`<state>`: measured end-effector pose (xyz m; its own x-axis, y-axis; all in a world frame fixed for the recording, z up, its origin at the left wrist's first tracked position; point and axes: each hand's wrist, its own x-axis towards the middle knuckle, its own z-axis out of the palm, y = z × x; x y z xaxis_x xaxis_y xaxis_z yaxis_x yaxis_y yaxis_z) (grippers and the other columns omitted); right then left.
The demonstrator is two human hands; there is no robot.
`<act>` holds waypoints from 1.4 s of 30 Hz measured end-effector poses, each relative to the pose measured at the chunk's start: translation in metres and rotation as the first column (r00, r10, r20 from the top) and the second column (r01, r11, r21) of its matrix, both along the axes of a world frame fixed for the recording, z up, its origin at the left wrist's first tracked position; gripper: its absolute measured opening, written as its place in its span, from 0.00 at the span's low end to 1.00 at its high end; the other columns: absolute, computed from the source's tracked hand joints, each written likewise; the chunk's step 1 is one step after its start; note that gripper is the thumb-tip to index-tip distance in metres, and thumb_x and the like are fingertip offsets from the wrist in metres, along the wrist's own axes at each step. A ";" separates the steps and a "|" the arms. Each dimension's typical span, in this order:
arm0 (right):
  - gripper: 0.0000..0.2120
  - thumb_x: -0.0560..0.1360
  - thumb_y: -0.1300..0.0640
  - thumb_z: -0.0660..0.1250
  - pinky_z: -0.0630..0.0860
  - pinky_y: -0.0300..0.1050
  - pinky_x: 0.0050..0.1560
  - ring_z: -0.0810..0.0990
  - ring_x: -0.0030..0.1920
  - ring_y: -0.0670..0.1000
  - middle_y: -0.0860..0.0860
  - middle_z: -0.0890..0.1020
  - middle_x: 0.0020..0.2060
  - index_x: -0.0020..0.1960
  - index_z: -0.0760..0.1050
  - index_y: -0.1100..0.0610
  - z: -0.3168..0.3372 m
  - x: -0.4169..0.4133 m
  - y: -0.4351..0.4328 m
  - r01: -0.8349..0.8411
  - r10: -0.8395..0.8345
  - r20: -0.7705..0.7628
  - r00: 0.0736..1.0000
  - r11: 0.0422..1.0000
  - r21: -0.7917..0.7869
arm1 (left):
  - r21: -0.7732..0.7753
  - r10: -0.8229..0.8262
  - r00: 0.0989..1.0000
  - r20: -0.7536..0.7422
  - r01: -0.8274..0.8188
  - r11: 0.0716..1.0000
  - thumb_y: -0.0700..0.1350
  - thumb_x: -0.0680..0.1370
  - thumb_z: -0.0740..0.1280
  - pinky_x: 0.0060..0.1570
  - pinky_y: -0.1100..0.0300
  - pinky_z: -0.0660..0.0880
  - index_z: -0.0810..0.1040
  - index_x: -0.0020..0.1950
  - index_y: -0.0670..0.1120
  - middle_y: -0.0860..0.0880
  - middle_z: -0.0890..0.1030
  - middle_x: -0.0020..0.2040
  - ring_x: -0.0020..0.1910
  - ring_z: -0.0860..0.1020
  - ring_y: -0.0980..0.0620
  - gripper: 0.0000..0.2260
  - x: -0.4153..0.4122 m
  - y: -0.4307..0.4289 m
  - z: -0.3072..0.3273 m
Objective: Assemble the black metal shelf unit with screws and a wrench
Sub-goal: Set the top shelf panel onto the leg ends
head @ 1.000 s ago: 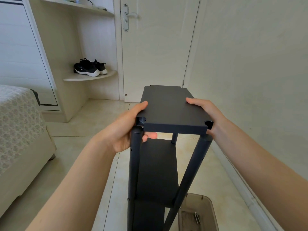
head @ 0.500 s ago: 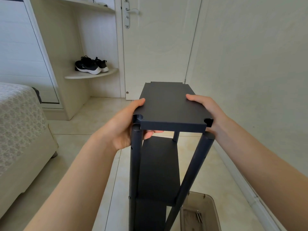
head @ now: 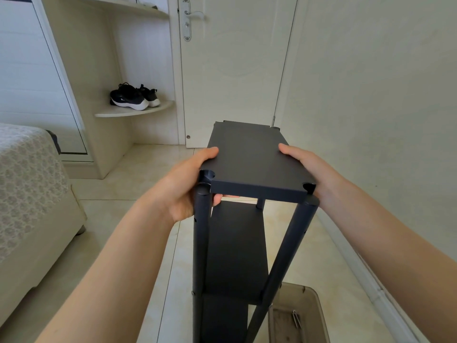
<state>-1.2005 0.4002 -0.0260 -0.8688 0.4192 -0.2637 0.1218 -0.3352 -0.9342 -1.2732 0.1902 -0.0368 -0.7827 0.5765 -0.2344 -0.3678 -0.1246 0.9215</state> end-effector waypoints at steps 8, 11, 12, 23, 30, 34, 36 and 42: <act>0.10 0.73 0.55 0.73 0.81 0.47 0.34 0.85 0.35 0.51 0.51 0.85 0.35 0.53 0.80 0.57 -0.009 0.034 -0.011 -0.033 0.033 -0.068 0.997 0.999 0.004 | 0.024 -0.004 1.000 -0.020 0.004 1.000 0.57 0.79 0.67 0.18 0.65 0.71 0.80 0.46 0.46 0.48 0.82 0.31 0.23 0.79 0.50 0.14 0.002 0.000 -0.001; 0.08 0.74 0.56 0.72 0.80 0.44 0.31 0.84 0.32 0.50 0.51 0.84 0.33 0.51 0.79 0.58 -0.005 0.036 -0.014 0.013 -0.014 -0.089 0.996 1.000 -0.015 | 0.015 -0.008 0.999 -0.039 0.009 1.000 0.60 0.79 0.67 0.18 0.66 0.70 0.82 0.47 0.47 0.48 0.84 0.34 0.26 0.82 0.48 0.16 0.003 0.002 -0.001; 0.07 0.74 0.56 0.72 0.80 0.43 0.31 0.84 0.31 0.50 0.51 0.84 0.32 0.50 0.79 0.58 -0.004 0.036 -0.014 0.029 -0.030 -0.099 0.995 0.999 -0.017 | 0.000 -0.014 0.998 -0.058 0.014 1.000 0.62 0.78 0.66 0.18 0.66 0.69 0.82 0.48 0.48 0.48 0.84 0.35 0.27 0.82 0.48 0.18 0.003 0.003 -0.001; 0.05 0.75 0.56 0.70 0.81 0.46 0.31 0.85 0.32 0.49 0.49 0.85 0.32 0.48 0.80 0.57 -0.004 0.034 -0.015 0.065 -0.058 -0.180 0.982 0.997 0.029 | 0.002 -0.058 0.997 -0.051 0.058 0.998 0.60 0.75 0.70 0.18 0.64 0.72 0.81 0.56 0.47 0.46 0.87 0.43 0.37 0.86 0.43 0.19 0.002 0.003 0.000; 0.05 0.75 0.56 0.70 0.81 0.46 0.31 0.85 0.34 0.50 0.51 0.86 0.36 0.49 0.80 0.58 -0.006 0.031 -0.021 0.003 -0.004 -0.153 0.988 1.000 -0.006 | 0.044 -0.016 1.000 -0.009 0.016 0.999 0.51 0.76 0.71 0.26 0.58 0.79 0.81 0.51 0.44 0.45 0.84 0.37 0.33 0.85 0.43 0.11 -0.004 -0.006 -0.001; 0.04 0.75 0.56 0.70 0.83 0.48 0.34 0.84 0.33 0.49 0.51 0.85 0.35 0.45 0.80 0.57 -0.006 0.031 -0.023 -0.005 0.008 -0.140 0.990 1.000 0.021 | 0.066 -0.008 1.000 0.017 0.007 0.998 0.49 0.76 0.70 0.27 0.57 0.80 0.79 0.47 0.44 0.46 0.81 0.33 0.28 0.81 0.49 0.08 -0.003 -0.007 -0.002; 0.03 0.75 0.57 0.70 0.83 0.48 0.33 0.84 0.32 0.49 0.50 0.85 0.34 0.45 0.80 0.56 -0.005 0.031 -0.023 -0.005 0.009 -0.141 0.990 1.000 0.029 | 0.065 -0.016 1.000 0.019 0.015 0.998 0.49 0.76 0.70 0.27 0.57 0.80 0.79 0.47 0.43 0.46 0.81 0.33 0.28 0.81 0.49 0.09 -0.003 -0.007 -0.002; 0.04 0.75 0.57 0.69 0.83 0.48 0.31 0.84 0.32 0.48 0.50 0.85 0.35 0.46 0.81 0.56 -0.004 0.032 -0.023 -0.058 0.065 -0.110 0.992 0.996 0.066 | 0.037 -0.015 0.999 0.044 0.013 0.999 0.48 0.76 0.69 0.27 0.59 0.79 0.80 0.48 0.45 0.49 0.83 0.35 0.28 0.82 0.52 0.07 -0.004 -0.012 -0.009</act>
